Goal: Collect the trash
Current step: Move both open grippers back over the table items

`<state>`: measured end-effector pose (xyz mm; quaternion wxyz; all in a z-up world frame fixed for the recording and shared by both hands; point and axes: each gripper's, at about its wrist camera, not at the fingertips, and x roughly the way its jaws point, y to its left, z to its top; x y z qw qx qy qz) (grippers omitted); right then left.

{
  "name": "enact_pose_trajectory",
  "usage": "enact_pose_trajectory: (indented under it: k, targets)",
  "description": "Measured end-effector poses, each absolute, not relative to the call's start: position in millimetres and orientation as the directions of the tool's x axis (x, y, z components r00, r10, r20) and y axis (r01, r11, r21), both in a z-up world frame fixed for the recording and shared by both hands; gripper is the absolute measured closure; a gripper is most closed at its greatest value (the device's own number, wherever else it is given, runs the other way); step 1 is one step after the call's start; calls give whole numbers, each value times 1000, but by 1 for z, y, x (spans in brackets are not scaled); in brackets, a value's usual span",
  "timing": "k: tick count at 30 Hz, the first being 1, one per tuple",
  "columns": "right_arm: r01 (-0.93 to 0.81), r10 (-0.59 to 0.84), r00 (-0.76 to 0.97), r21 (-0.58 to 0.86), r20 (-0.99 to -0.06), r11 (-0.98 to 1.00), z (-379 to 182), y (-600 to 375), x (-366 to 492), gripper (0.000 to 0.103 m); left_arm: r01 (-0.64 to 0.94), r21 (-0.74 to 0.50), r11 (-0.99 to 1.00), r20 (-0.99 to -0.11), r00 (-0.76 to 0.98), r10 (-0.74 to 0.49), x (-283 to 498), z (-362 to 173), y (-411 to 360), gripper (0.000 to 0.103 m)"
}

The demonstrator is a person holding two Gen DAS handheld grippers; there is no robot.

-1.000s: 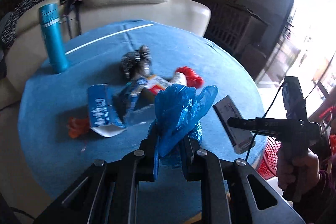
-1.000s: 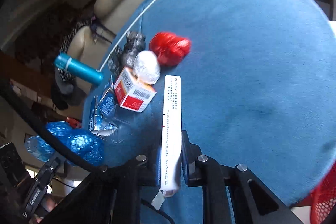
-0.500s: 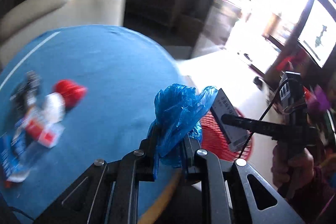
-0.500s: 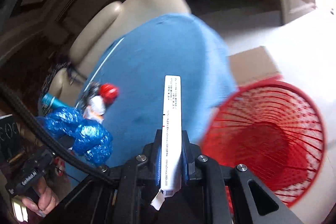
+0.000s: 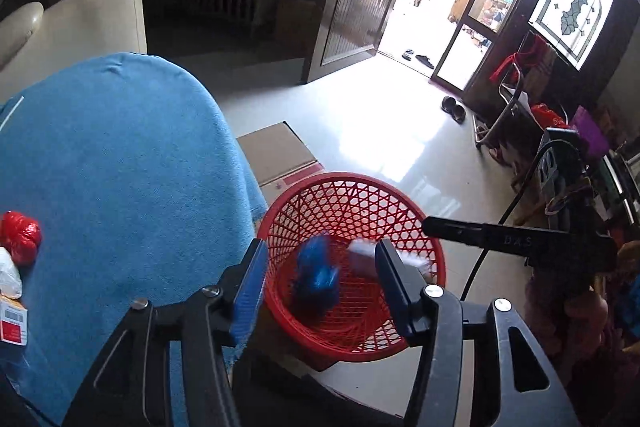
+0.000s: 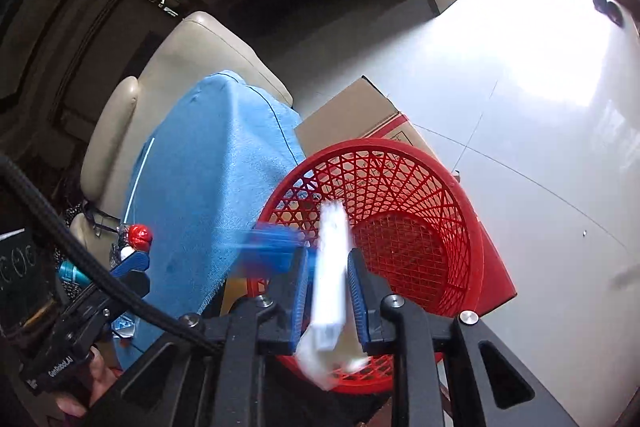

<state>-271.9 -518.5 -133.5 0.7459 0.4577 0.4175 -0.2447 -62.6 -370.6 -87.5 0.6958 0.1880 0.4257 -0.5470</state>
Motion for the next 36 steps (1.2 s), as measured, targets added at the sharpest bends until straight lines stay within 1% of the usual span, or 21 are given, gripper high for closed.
enact_pose_trajectory:
  k: [1,2,3,5,10,13,18,22,24,26,29,31,36]
  targets:
    - [745,13,535,478,-845,465,-132,-519,-275,74,919,-198,342,-801,50,-597,-57,-88,-368,46]
    - [742,5,538,477,-843,471,-130,-519,-273,67,914,-195,355,-800,61,-598,-51,-88,-363,46]
    - [740,2,542,478,-840,474,-130,-519,-270,54,908,-197,370,-797,72,-600,-47,-87,-354,46]
    - [726,-1,557,486,-831,486,-126,-514,-262,37,895,-191,404,-800,98,-593,-37,-84,-337,45]
    - [654,25,592,498,-805,570,-117,-485,-221,37,844,-140,517,-796,214,-566,-13,-81,-270,44]
    - [597,77,598,507,-798,621,-113,-463,-188,37,775,-151,614,-790,279,-546,6,-78,-216,44]
    - [486,165,588,509,-792,711,-109,-414,-130,37,586,-165,794,-784,411,-466,47,-79,-115,41]
    - [402,221,564,499,-795,768,-112,-375,-91,37,423,-144,895,-779,509,-366,74,-84,-42,37]
    - [362,248,546,493,-800,791,-114,-356,-70,37,327,-173,929,-780,530,-332,89,-89,-3,37]
    - [324,272,526,486,-805,812,-115,-337,-50,37,254,-221,942,-781,532,-327,101,-92,23,37]
    - [267,297,503,473,-812,840,-118,-310,-22,37,186,-292,938,-774,530,-346,106,-95,44,37]
    - [226,304,494,458,-815,860,-117,-294,-6,37,175,-333,926,-769,519,-374,111,-98,48,37]
    - [117,315,492,420,-812,900,-117,-260,39,37,190,-347,918,-780,485,-395,136,-99,28,37]
